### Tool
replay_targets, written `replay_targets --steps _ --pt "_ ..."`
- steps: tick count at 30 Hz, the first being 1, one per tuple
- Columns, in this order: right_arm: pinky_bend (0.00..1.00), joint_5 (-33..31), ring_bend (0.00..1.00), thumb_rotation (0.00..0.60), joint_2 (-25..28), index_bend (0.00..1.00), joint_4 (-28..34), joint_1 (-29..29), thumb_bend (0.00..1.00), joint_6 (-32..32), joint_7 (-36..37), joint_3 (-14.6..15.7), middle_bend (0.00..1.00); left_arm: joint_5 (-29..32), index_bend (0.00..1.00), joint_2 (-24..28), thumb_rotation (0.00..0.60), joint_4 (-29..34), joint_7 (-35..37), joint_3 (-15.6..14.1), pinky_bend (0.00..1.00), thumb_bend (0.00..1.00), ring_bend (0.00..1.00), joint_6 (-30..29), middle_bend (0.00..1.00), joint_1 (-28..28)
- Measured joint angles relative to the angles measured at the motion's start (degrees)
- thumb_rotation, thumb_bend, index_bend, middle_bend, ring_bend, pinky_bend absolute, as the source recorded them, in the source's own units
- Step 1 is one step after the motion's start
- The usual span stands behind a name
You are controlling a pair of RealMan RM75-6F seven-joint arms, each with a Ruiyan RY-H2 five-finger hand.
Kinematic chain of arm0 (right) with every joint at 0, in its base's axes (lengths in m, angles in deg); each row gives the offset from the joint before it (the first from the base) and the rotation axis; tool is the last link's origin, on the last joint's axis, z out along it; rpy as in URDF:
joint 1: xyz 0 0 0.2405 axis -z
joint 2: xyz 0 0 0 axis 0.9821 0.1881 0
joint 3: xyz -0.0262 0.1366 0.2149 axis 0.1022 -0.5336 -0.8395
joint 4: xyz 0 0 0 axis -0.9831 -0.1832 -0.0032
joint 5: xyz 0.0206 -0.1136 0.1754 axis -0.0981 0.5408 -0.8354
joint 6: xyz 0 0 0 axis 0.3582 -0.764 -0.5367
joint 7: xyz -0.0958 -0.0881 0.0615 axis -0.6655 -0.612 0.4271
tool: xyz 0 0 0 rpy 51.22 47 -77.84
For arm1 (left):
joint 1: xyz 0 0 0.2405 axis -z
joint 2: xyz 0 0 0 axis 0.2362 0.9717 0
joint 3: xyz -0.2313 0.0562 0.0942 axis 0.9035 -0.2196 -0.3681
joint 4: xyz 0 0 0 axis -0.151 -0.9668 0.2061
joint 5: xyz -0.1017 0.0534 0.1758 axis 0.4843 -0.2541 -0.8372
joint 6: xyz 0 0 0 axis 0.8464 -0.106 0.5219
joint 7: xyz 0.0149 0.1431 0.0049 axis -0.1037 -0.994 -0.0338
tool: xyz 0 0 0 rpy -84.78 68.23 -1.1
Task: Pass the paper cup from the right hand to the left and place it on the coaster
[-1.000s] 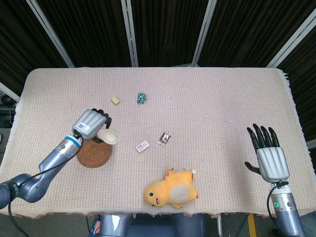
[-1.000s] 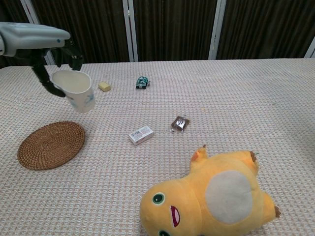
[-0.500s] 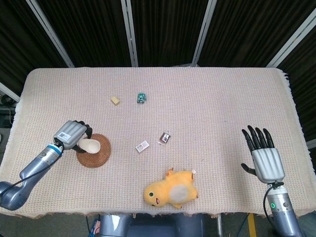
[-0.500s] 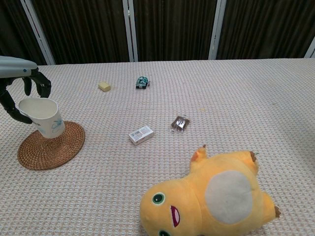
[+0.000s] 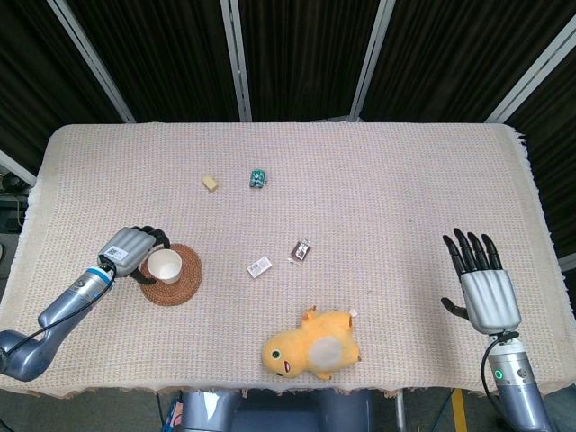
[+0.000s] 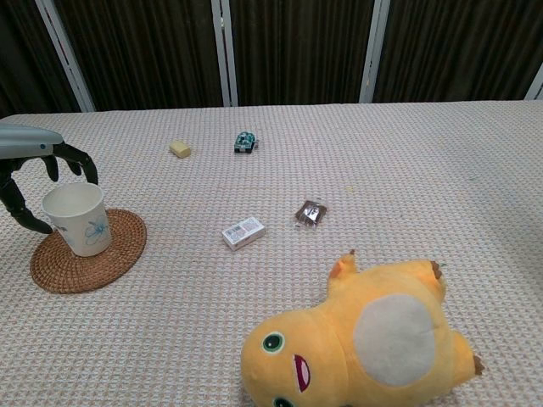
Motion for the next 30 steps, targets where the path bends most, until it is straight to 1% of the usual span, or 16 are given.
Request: replay_targets --steps 1,4,8,12,16,21,26,30 --pt "0.00 0.02 0.00 0.600 0.00 0.00 0.02 0.01 0.00 0.01 -0.04 -0.01 0.00 -0.02 0.00 0.13 0.600 0.15 0.29 0.02 0.04 0.00 0.00 0.06 0.00 -0.02" --pt "0.00 0.04 0.00 0.600 -0.01 0.00 0.11 0.08 0.00 0.03 -0.14 0.00 0.00 -0.21 0.00 1.04 0.600 1.18 2.17 0.15 0.00 0.00 0.00 0.10 0.00 -0.23" --pt "0.00 0.11 0.00 0.600 0.03 0.00 0.30 0.14 0.00 0.05 -0.09 -0.02 0.00 -1.22 0.00 4.58 0.600 3.79 4.63 0.27 0.00 0.00 0.00 -0.29 0.00 -0.79" --pt "0.00 0.51 0.00 0.600 0.34 0.00 0.90 0.31 0.00 0.31 0.11 0.05 0.00 -2.56 0.00 7.92 0.600 6.82 5.83 0.62 0.00 0.00 0.00 -4.33 0.00 -2.49" --pt "0.00 1.19 0.00 0.600 0.88 0.00 1.66 0.53 0.00 0.79 0.78 0.11 0.00 -3.52 0.00 11.07 0.600 10.37 6.79 1.16 0.00 0.00 0.00 -11.37 0.00 -5.58" --pt "0.00 1.65 0.00 0.600 1.55 0.00 2.25 0.68 0.00 0.92 2.19 0.15 0.00 -3.83 0.00 12.40 0.600 14.55 4.43 1.55 0.00 0.00 0.00 -23.88 0.00 -11.70" --pt "0.00 2.08 0.00 0.600 2.06 0.00 2.58 0.60 0.00 0.54 3.58 0.20 0.00 -4.53 0.00 10.53 0.600 17.61 -3.17 0.81 0.00 0.00 0.00 -35.75 0.00 -18.90" --pt "0.00 2.35 0.00 0.600 2.15 0.00 2.52 0.41 0.00 0.27 4.18 0.10 0.00 -5.57 0.00 6.82 0.600 18.17 -9.20 0.00 0.00 0.00 0.00 -41.74 0.00 -23.06"
